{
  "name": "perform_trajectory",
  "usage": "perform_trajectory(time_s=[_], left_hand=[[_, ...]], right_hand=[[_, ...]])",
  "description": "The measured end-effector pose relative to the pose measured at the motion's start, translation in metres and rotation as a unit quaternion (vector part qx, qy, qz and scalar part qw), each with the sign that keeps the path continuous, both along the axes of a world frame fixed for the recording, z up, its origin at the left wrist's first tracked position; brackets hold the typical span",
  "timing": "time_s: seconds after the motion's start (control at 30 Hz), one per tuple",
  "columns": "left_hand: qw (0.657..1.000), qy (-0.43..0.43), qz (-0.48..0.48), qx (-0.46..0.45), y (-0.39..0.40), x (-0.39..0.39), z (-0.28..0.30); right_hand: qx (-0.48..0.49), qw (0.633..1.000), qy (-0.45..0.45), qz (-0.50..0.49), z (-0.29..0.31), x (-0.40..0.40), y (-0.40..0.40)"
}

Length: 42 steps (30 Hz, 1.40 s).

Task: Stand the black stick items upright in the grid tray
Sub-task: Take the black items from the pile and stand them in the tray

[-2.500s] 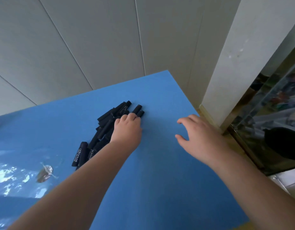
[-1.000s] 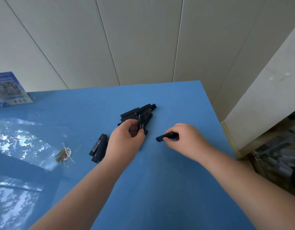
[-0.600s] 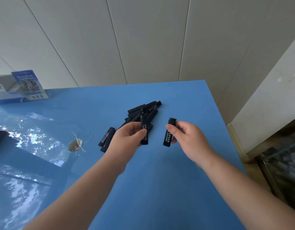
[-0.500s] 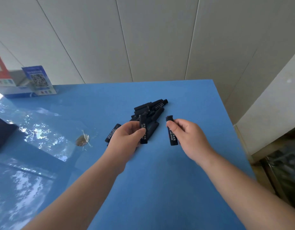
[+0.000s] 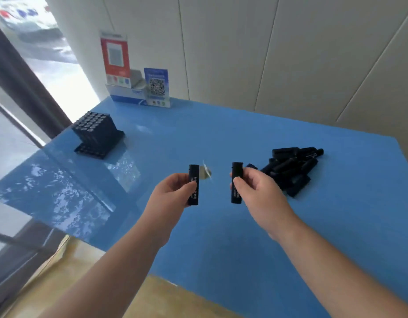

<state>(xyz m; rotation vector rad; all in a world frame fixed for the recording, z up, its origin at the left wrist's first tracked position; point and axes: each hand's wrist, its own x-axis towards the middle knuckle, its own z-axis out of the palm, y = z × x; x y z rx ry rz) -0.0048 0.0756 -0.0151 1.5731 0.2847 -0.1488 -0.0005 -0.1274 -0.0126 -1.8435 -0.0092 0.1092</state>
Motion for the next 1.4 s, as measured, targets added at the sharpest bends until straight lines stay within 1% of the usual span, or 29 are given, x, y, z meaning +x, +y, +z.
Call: perform_trajectory(time_s=[0.17, 0.27, 0.47, 0.6, 0.7, 0.83, 1.07, 1.23, 1.4], left_hand=[[1.0, -0.015, 0.015, 0.01, 0.092, -0.023, 0.006], [1.0, -0.028, 0.004, 0.009, 0.148, -0.031, 0.009], [0.998, -0.052, 0.005, -0.026, 0.239, -0.039, 0.007], [0.999, -0.053, 0.009, -0.009, 0.283, -0.036, 0.005], [0.999, -0.049, 0.013, 0.009, 0.304, -0.024, 0.003], [0.998, -0.041, 0.011, 0.053, 0.324, 0.004, -0.003], [0.997, -0.048, 0.033, 0.052, 0.362, 0.067, -0.006], [0.997, -0.029, -0.014, 0.076, 0.382, 0.105, -0.008], [0.993, -0.022, -0.036, 0.107, 0.401, 0.155, -0.019]], right_hand=[[0.027, 0.999, 0.002, 0.043, -0.001, -0.005, 0.094], [0.032, 0.999, -0.007, 0.037, 0.002, -0.009, 0.149], [0.049, 0.999, -0.009, 0.014, -0.003, -0.013, 0.244], [0.057, 0.997, 0.006, 0.043, -0.008, -0.013, 0.293], [0.05, 0.997, 0.003, 0.059, -0.01, -0.003, 0.315], [0.059, 0.997, -0.007, 0.044, -0.014, 0.028, 0.333], [0.072, 0.997, -0.008, 0.03, -0.019, 0.095, 0.371], [0.06, 0.998, -0.016, 0.014, -0.019, 0.126, 0.391], [0.072, 0.995, -0.05, -0.041, -0.022, 0.148, 0.409]])
